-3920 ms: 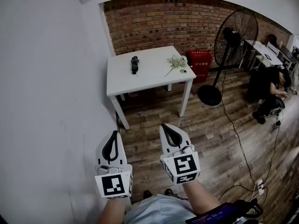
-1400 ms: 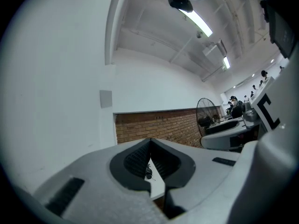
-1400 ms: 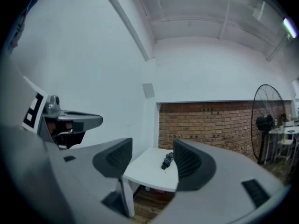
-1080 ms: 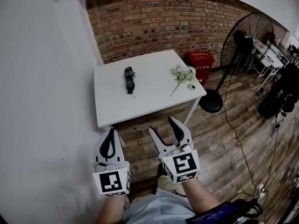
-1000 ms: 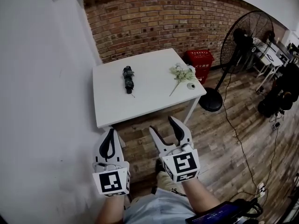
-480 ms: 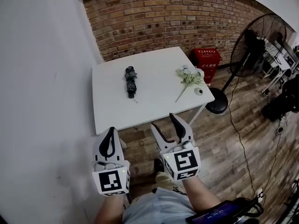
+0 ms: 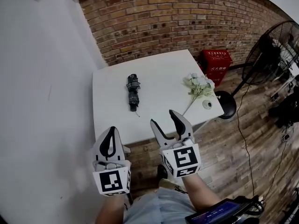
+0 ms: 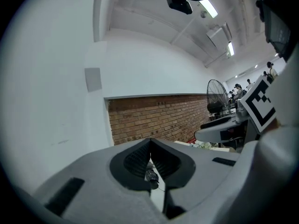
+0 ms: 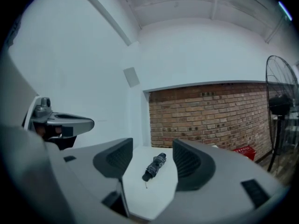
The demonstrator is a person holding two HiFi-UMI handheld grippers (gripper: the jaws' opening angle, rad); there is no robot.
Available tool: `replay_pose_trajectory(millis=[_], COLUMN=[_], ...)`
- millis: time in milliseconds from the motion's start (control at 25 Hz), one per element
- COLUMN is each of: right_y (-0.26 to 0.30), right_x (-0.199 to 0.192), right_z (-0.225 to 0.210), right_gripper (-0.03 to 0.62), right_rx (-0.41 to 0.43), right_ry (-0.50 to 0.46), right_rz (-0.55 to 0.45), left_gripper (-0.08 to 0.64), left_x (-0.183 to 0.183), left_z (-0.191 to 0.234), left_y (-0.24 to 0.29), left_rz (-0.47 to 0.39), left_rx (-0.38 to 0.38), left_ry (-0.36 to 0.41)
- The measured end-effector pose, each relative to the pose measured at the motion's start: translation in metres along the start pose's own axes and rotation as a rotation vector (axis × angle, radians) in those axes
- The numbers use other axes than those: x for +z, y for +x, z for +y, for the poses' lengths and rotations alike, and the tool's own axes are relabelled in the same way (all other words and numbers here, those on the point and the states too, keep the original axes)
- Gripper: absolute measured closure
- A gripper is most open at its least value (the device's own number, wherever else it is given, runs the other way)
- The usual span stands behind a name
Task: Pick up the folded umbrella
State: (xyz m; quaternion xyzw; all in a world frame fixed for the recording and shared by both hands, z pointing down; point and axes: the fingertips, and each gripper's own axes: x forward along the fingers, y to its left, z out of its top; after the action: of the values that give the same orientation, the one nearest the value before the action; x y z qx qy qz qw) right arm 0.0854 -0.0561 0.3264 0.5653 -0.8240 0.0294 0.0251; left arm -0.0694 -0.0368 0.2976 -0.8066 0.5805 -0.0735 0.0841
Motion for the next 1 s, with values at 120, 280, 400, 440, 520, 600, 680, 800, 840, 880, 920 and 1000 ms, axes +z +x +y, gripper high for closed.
replay_pose_trajectory(millis=[120,280,400,440,520,600,680,800,840,880,920,1000], right_y=[0.023,0.047,0.064,0.069,0.078,0.086,0.095,0.106,0.110,0.114,0.118,0.127], right_x=[0.003,0.013,0.022,0.023,0.025,0.028,0.033,0.035,0.036,0.036,0.037,0.037], right_z=[-0.014,-0.031,-0.038,-0.038,-0.038,-0.037,-0.034,-0.029,-0.028,-0.027,-0.026,-0.024], right_gripper=[0.322,0.322,0.322,0.322,0.322,0.322,0.322,0.322,0.322,0.322,0.322,0.322], right_rx=[0.012,0.020,0.030,0.035,0.044,0.054,0.067,0.079,0.079,0.078,0.077,0.075], right_ry=[0.003,0.000,-0.006,-0.006,-0.007,-0.012,-0.019,-0.027,-0.028,-0.031,-0.034,-0.039], right_rz=[-0.002,-0.020,-0.030,-0.032,-0.036,-0.045,-0.054,-0.056,-0.055,-0.054,-0.054,-0.052], left_gripper=[0.554,0.554,0.554,0.554,0.554,0.554,0.554,0.554,0.554,0.554,0.554,0.554], left_x=[0.003,0.010,0.013,0.014,0.016,0.018,0.021,0.022,0.022,0.021,0.020,0.018], left_z=[0.001,0.005,0.012,0.015,0.020,0.026,0.033,0.043,0.046,0.049,0.052,0.060], left_y=[0.023,0.047,0.061,0.063,0.067,0.070,0.073,0.078,0.080,0.082,0.085,0.091], left_rz=[0.002,-0.010,-0.021,-0.021,-0.024,-0.032,-0.041,-0.047,-0.049,-0.052,-0.054,-0.056], left_rx=[0.012,0.031,0.050,0.057,0.070,0.084,0.100,0.113,0.113,0.113,0.113,0.113], left_ry=[0.010,0.018,0.017,0.019,0.026,0.027,0.028,0.030,0.030,0.028,0.026,0.020])
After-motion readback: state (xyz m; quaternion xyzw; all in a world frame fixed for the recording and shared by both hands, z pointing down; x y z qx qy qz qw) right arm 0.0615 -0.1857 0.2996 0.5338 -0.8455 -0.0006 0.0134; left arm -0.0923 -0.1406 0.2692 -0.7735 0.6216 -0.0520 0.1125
